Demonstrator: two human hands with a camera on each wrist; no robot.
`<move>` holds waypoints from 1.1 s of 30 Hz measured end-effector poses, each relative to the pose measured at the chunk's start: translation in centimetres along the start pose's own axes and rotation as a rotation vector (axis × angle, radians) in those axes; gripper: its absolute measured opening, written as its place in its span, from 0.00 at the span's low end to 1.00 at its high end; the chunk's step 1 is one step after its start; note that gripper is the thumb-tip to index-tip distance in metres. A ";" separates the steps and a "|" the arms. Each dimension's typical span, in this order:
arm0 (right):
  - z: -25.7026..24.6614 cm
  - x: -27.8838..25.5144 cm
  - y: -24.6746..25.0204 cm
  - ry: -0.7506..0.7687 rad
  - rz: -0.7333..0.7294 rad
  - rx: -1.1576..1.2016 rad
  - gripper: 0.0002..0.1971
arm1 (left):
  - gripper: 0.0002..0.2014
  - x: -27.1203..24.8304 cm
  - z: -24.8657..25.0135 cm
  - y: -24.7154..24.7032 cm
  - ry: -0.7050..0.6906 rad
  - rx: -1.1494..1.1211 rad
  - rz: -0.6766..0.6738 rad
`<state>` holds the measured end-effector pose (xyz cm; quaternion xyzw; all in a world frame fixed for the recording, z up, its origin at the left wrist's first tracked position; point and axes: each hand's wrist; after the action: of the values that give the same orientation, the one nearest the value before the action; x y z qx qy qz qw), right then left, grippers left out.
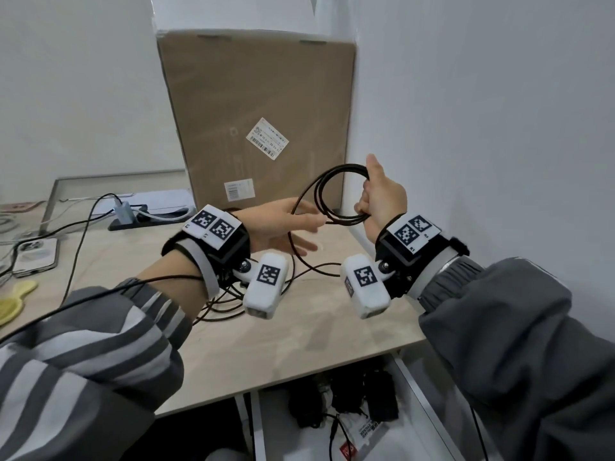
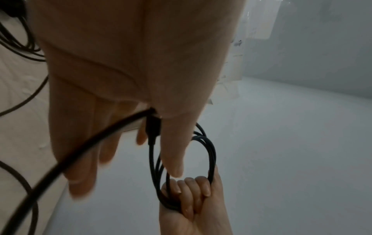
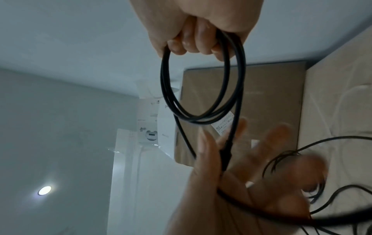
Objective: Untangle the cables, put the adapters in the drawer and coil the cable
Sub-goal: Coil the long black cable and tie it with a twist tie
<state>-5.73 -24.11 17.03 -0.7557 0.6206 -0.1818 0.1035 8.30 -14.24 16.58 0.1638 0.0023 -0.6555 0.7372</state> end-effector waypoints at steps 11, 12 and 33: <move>1.8 -0.4 0.4 -0.110 0.072 0.149 0.24 | 0.07 1.4 -0.3 0.2 -0.245 -0.339 0.197; 1.8 -0.3 0.2 -0.112 0.068 0.178 0.24 | 0.08 1.5 -0.4 0.0 -0.257 -0.337 0.251; -0.8 1.1 1.3 -0.271 -0.613 -0.453 0.30 | 0.11 1.2 1.7 -1.5 -0.243 0.148 0.170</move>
<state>-7.07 -25.40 17.43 -0.9267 0.3713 0.0384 -0.0436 6.69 -15.90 17.57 0.1365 -0.1491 -0.6043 0.7707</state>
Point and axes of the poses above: each hand's wrist, its own x-axis towards the middle knuckle, its own y-axis out of the back of the hand, z = x × y, and after that the axes turned 5 degrees about y, right-handed
